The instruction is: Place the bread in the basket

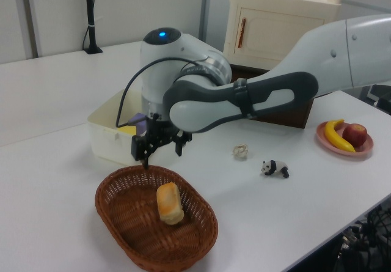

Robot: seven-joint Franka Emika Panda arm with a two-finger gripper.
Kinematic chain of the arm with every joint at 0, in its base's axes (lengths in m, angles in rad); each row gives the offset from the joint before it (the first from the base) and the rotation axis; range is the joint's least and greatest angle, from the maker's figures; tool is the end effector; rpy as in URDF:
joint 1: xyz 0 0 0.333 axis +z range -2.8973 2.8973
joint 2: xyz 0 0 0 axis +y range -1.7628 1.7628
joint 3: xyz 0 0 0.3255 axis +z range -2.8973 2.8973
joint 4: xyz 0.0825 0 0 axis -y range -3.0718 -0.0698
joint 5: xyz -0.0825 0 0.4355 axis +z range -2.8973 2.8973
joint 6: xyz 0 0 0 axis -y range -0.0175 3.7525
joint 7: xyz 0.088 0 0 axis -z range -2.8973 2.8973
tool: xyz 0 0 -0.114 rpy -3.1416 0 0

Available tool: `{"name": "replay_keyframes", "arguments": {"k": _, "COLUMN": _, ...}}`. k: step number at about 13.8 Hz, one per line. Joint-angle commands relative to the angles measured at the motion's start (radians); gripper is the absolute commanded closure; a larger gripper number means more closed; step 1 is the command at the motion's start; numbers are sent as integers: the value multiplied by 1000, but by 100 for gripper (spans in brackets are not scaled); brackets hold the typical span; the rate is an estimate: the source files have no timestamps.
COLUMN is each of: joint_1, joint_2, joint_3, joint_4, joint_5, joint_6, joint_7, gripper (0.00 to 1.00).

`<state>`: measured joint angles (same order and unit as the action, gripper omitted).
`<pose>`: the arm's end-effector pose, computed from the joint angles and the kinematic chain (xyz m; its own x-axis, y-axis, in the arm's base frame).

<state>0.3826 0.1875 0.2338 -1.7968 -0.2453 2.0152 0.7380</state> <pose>0.5560 0.3661 0.4311 0.9896 -0.0162 0.1427 -0.0327 -0.9929 0.1145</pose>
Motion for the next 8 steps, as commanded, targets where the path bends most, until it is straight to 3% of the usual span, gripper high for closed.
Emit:
{"name": "replay_keyframes", "arguments": {"k": 1, "joint_1": -69, "joint_2": -71, "joint_3": -14, "joint_4": -16, "joint_5": -6, "joint_6": -10, "joint_7": -133, "gripper": 0}}
{"name": "replay_keyframes", "arguments": {"k": 4, "joint_1": -120, "joint_2": -123, "joint_3": -60, "joint_4": -15, "joint_5": -5, "joint_6": -72, "joint_7": -191, "gripper": 0}}
{"name": "replay_keyframes", "arguments": {"k": 8, "joint_1": -178, "joint_2": -196, "joint_3": -161, "joint_4": 22, "joint_5": 89, "joint_6": -231, "joint_7": -544, "gripper": 0}}
